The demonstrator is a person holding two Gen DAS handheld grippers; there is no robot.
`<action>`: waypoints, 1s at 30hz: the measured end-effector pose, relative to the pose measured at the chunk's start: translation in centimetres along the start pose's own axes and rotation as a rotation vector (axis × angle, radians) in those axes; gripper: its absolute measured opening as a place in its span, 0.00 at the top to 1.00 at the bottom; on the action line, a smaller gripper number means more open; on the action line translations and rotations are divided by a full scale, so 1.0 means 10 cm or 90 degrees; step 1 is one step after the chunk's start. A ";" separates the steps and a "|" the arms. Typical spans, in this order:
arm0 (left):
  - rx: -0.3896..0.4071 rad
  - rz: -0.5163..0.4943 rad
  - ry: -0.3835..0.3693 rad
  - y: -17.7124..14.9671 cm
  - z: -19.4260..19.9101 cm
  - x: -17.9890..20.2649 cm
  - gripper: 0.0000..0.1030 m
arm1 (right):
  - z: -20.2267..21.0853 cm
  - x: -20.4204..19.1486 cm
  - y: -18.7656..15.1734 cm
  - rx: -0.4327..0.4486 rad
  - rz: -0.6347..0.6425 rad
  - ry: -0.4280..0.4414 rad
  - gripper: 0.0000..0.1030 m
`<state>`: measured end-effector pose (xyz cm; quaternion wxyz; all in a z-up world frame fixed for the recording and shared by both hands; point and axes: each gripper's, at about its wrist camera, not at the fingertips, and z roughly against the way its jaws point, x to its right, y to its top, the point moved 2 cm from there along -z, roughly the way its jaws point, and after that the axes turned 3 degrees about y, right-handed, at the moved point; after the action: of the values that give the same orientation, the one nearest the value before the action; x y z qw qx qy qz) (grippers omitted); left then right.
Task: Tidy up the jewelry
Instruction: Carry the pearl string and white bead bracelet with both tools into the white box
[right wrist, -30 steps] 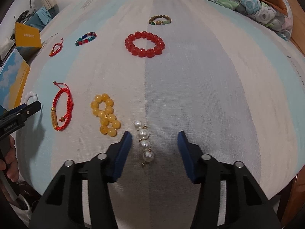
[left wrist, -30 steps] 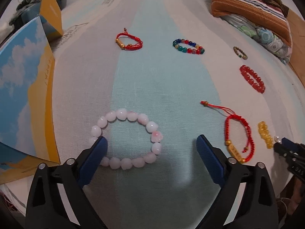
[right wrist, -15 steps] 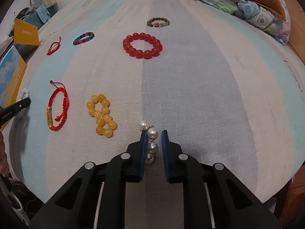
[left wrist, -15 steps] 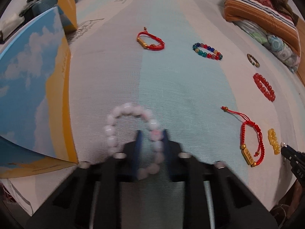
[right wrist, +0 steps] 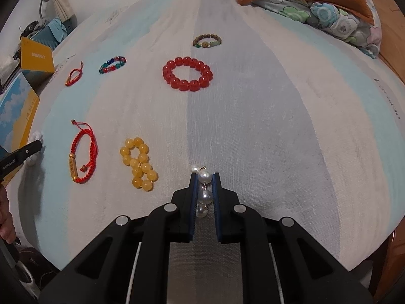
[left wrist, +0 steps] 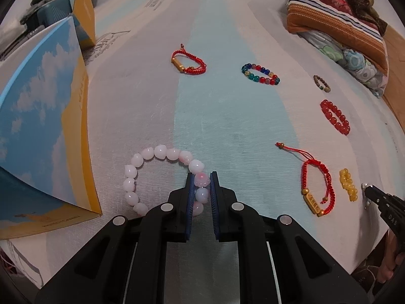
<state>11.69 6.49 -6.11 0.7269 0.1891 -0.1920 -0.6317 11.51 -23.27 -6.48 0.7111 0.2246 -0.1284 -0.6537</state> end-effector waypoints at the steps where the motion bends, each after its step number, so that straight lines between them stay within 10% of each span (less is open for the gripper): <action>1: 0.002 -0.002 0.000 0.00 0.01 0.01 0.89 | 0.01 0.00 0.01 0.003 -0.001 0.001 0.90; 30: 0.073 -0.028 -0.019 0.30 0.78 0.19 0.89 | 0.53 -0.21 0.46 0.084 -0.019 0.014 0.90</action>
<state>10.44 4.75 2.22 0.6978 0.2255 -0.2344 -0.6382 12.77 -21.84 0.64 0.6862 0.2803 -0.1600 -0.6519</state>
